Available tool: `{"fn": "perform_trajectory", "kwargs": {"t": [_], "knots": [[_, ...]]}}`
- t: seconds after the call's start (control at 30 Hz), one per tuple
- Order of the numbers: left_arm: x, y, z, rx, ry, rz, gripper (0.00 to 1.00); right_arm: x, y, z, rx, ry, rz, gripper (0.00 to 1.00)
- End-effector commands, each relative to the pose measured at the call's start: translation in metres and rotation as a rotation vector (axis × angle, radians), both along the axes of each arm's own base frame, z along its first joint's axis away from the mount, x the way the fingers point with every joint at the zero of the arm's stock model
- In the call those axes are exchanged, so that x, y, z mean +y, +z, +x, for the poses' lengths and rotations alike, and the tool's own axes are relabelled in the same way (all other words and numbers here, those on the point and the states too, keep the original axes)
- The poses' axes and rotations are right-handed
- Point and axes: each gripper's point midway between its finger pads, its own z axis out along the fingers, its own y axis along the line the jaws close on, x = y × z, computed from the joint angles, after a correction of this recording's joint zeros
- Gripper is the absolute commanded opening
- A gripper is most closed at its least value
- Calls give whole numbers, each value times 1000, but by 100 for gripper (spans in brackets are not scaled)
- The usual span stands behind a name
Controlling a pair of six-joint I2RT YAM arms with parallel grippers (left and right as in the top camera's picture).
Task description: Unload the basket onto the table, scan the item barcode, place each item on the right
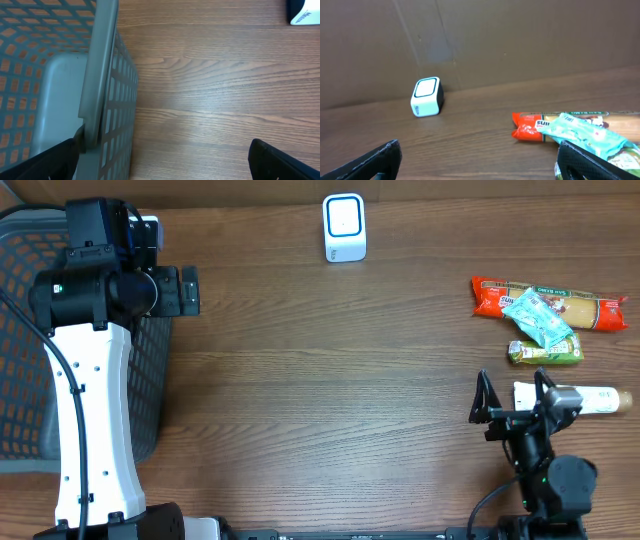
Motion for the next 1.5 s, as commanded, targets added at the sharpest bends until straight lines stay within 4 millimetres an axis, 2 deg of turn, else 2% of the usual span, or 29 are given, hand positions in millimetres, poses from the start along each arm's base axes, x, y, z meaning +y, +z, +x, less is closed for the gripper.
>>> {"fn": "perform_trajectory", "kwargs": {"t": [0.0, 0.1, 1.47], "knots": [[1, 0, 3, -2, -11, 4, 100, 3, -11, -3, -44, 13, -3, 100], [1, 0, 3, -2, -11, 4, 99, 6, -24, -6, -23, 24, -3, 100], [1, 1, 3, -3, -11, 4, 100, 9, -24, -7, -21, 35, -3, 100]]}}
